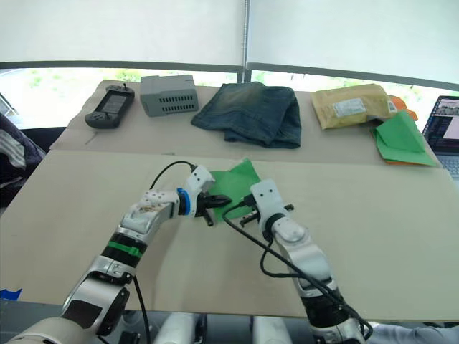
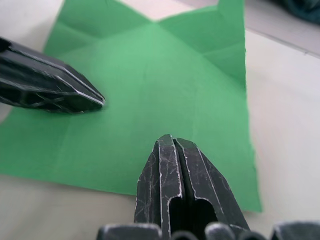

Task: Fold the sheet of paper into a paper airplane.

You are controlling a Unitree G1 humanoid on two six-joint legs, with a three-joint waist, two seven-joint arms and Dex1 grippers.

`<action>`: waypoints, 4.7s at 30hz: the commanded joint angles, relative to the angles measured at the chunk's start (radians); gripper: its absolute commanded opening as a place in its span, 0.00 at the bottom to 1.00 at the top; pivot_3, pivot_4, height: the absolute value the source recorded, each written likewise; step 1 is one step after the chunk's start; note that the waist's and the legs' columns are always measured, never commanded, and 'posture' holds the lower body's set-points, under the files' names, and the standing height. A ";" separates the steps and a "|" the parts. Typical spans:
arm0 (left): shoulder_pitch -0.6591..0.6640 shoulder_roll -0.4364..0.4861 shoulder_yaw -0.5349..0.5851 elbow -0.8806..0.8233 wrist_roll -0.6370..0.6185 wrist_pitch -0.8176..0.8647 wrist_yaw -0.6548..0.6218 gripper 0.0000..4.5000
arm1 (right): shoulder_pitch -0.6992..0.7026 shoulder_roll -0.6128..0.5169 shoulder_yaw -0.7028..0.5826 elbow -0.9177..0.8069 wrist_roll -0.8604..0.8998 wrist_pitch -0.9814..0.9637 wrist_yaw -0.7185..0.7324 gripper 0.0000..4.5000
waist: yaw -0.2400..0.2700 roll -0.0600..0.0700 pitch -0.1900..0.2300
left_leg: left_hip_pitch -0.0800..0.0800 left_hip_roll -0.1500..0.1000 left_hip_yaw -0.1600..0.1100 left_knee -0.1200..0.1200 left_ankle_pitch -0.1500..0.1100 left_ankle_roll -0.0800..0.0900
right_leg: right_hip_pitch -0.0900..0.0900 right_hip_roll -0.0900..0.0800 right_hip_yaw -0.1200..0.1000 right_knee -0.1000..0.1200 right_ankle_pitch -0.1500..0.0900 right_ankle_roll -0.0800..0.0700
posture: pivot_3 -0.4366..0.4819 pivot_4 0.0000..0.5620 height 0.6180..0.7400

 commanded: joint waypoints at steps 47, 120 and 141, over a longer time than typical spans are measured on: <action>0.206 0.129 0.215 -0.577 -0.203 0.297 0.219 0.00 | -0.850 -0.073 -0.182 1.425 0.111 -0.557 0.677 0.49 | -0.029 0.001 0.001 | -0.001 0.000 0.000 -0.003 0.000 0.000 | -0.002 -0.001 0.000 0.000 0.004 -0.006 | 0.48 0.27 1.00; 0.238 0.065 -0.128 -0.284 -0.009 -0.107 -0.008 0.00 | 0.008 -0.334 -0.180 -0.013 0.285 -0.112 0.388 0.03 | -0.017 0.001 0.001 | 0.001 0.000 0.000 -0.002 0.000 0.000 | 0.001 0.000 0.001 -0.001 -0.001 0.002 | 0.48 0.27 1.00; 0.216 0.063 -0.127 -0.262 0.000 -0.098 -0.018 0.00 | 0.079 -0.373 -0.017 -0.111 0.112 -0.238 0.386 0.01 | -0.016 0.001 0.001 | 0.001 0.000 0.000 -0.002 0.000 0.000 | 0.001 0.000 0.001 0.000 -0.001 0.002 | 0.48 0.27 1.00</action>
